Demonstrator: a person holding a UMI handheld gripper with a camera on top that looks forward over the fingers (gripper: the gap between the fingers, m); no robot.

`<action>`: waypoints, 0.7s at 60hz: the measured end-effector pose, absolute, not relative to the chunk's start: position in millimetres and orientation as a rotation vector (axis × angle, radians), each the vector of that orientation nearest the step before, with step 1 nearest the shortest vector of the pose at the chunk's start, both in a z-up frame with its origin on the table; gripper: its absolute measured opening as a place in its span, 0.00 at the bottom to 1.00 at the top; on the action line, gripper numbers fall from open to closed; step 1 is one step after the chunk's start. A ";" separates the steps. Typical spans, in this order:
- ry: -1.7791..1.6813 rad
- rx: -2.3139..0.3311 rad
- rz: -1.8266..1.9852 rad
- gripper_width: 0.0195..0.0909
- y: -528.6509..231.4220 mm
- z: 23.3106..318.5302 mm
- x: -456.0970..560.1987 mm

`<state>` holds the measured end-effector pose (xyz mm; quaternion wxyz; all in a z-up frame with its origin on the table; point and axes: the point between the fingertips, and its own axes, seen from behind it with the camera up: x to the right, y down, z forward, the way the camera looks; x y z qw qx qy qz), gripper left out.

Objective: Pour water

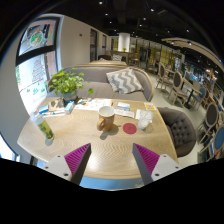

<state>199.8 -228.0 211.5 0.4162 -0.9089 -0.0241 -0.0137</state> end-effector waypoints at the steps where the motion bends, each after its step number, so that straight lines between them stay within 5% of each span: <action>1: -0.059 -2.284 -0.033 0.92 -228.6 211.2 199.1; 21: -0.028 -2.315 -0.017 0.92 -258.3 186.1 140.0; 42: -0.089 -2.284 0.154 0.92 -264.2 144.7 -59.5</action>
